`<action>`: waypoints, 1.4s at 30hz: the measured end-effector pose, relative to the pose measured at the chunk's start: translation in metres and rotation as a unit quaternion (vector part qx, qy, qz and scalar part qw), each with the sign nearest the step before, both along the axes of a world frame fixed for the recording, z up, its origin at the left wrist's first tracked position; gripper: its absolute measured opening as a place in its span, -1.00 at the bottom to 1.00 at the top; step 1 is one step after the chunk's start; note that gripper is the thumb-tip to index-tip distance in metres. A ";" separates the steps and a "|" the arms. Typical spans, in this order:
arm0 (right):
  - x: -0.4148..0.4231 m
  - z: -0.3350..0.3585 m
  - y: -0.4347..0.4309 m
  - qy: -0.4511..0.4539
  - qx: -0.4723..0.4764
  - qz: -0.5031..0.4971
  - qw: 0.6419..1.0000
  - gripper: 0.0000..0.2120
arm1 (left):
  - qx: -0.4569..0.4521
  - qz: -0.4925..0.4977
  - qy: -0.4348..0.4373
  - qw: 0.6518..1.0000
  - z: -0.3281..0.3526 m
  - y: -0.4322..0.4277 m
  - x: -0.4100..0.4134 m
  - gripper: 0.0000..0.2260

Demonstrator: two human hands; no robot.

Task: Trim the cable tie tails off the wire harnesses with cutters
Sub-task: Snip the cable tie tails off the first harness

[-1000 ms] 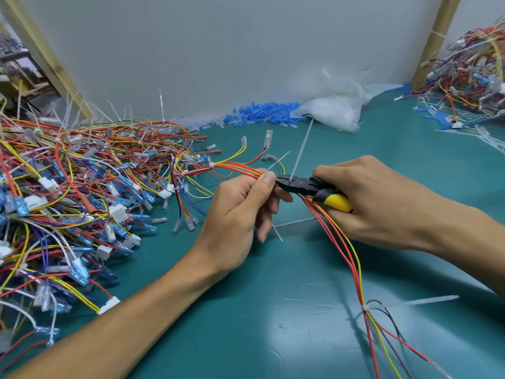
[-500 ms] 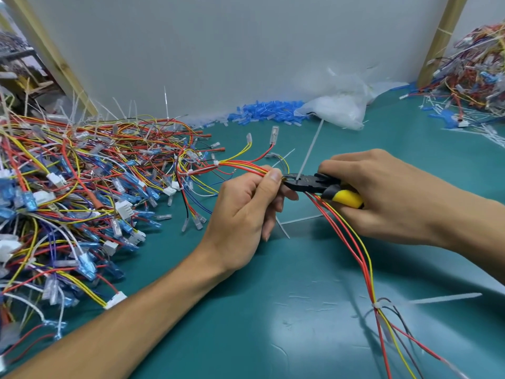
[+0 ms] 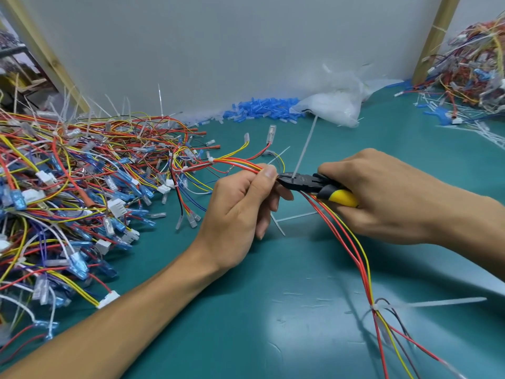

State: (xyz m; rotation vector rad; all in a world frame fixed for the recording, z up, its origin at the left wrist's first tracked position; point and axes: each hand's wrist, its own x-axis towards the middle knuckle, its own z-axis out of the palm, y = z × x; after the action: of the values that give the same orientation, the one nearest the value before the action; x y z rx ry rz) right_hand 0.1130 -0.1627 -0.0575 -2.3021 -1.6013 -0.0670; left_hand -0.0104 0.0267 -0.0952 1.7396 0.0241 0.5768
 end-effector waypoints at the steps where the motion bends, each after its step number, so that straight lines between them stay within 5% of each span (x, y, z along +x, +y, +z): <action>1: 0.000 0.000 0.000 -0.001 0.000 -0.001 1.000 -0.75 | -0.002 -0.002 0.001 1.000 0.000 0.000 0.000 -0.60; 19: -0.001 -0.008 0.006 0.045 0.057 0.002 0.997 -0.78 | -0.019 -0.003 0.001 1.000 0.002 0.003 0.000 -0.64; 42: -0.004 -0.005 0.005 0.032 0.018 -0.026 0.999 -0.68 | -0.007 -0.020 0.018 1.000 -0.001 0.006 0.001 -0.60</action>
State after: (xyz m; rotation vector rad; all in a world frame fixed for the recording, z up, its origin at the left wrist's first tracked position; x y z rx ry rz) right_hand 0.1088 -0.1573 -0.0624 -2.2947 -1.4984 -0.0324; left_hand -0.0093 0.0326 -0.0961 1.7339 0.0182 0.5141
